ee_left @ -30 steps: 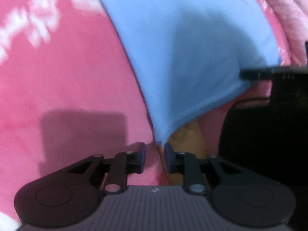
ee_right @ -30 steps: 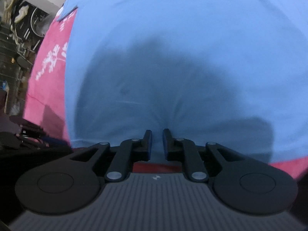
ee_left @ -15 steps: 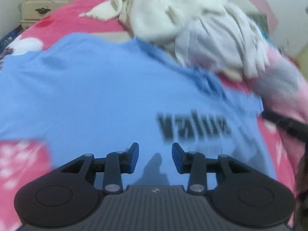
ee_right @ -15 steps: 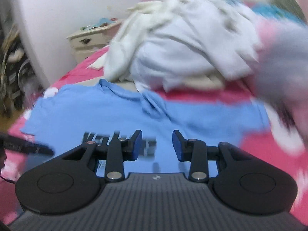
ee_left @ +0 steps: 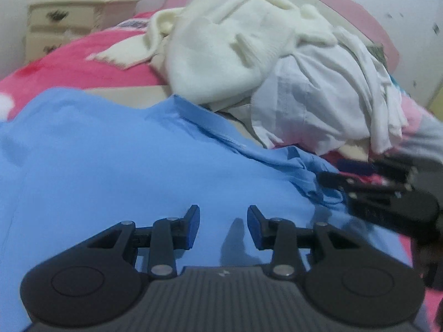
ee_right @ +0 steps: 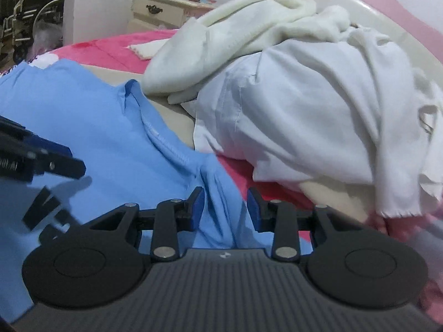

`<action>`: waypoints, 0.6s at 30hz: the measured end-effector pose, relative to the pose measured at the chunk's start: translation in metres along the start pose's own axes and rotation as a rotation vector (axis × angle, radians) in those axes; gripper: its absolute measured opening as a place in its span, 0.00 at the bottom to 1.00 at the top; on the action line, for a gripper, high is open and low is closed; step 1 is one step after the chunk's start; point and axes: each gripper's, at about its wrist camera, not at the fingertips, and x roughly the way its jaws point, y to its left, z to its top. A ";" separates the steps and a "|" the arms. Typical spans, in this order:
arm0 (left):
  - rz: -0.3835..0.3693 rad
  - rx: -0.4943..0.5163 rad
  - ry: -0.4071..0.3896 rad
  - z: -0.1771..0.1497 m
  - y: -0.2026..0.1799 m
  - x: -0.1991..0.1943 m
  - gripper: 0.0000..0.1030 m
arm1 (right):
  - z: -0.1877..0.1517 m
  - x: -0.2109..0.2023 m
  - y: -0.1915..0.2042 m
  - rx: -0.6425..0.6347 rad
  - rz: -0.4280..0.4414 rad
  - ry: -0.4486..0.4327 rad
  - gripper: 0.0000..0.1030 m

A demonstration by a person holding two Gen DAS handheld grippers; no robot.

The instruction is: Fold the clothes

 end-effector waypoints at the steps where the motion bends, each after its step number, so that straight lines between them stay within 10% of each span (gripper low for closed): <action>1: 0.007 0.017 -0.003 -0.001 -0.002 0.002 0.38 | 0.001 0.008 -0.001 -0.022 0.002 0.026 0.15; 10: 0.033 0.110 -0.024 -0.007 -0.010 0.009 0.38 | 0.010 0.024 -0.050 0.124 -0.121 -0.065 0.04; 18: 0.037 0.103 -0.051 0.006 -0.002 0.014 0.38 | -0.005 0.014 -0.094 0.503 0.035 -0.136 0.20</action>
